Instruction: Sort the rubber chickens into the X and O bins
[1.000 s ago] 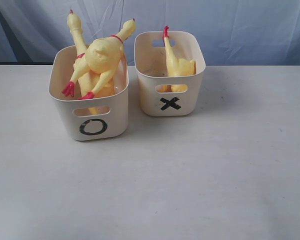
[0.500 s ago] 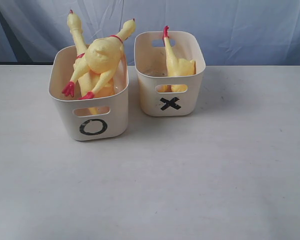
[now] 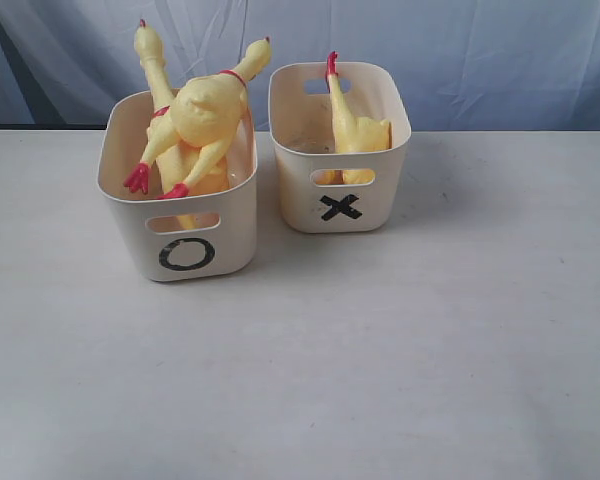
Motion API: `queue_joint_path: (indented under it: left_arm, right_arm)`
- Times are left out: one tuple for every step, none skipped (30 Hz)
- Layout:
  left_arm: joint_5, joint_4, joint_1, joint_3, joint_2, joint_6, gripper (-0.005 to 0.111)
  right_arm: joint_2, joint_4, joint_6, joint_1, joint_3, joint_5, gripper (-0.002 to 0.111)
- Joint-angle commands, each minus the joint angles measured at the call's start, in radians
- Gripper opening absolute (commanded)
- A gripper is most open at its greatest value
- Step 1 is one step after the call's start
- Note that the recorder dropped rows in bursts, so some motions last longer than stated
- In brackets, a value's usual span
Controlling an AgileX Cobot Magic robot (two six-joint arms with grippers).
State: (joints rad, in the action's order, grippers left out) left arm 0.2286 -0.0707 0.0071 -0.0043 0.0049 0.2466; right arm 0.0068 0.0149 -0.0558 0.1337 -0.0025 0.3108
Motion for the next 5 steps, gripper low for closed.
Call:
queue_joint_path:
  left_arm:
    - [-0.004, 0.005, 0.001, 0.004, -0.005, -0.002, 0.0]
    - [-0.004, 0.005, 0.001, 0.004, -0.005, -0.002, 0.0]
    - [-0.004, 0.005, 0.001, 0.004, -0.005, -0.002, 0.0]
    - [-0.004, 0.005, 0.001, 0.004, -0.005, -0.002, 0.0]
    - [-0.004, 0.005, 0.001, 0.004, -0.005, -0.002, 0.0]
  right_arm:
    - [-0.007, -0.001, 0.001, -0.004, 0.003, -0.007, 0.001]
    - [-0.007, -0.001, 0.001, -0.004, 0.003, -0.007, 0.001]
    - [-0.007, -0.001, 0.001, -0.004, 0.003, -0.007, 0.001]
    - [-0.007, -0.001, 0.001, -0.004, 0.003, -0.007, 0.001]
    - [-0.007, -0.001, 0.001, -0.004, 0.003, -0.007, 0.001]
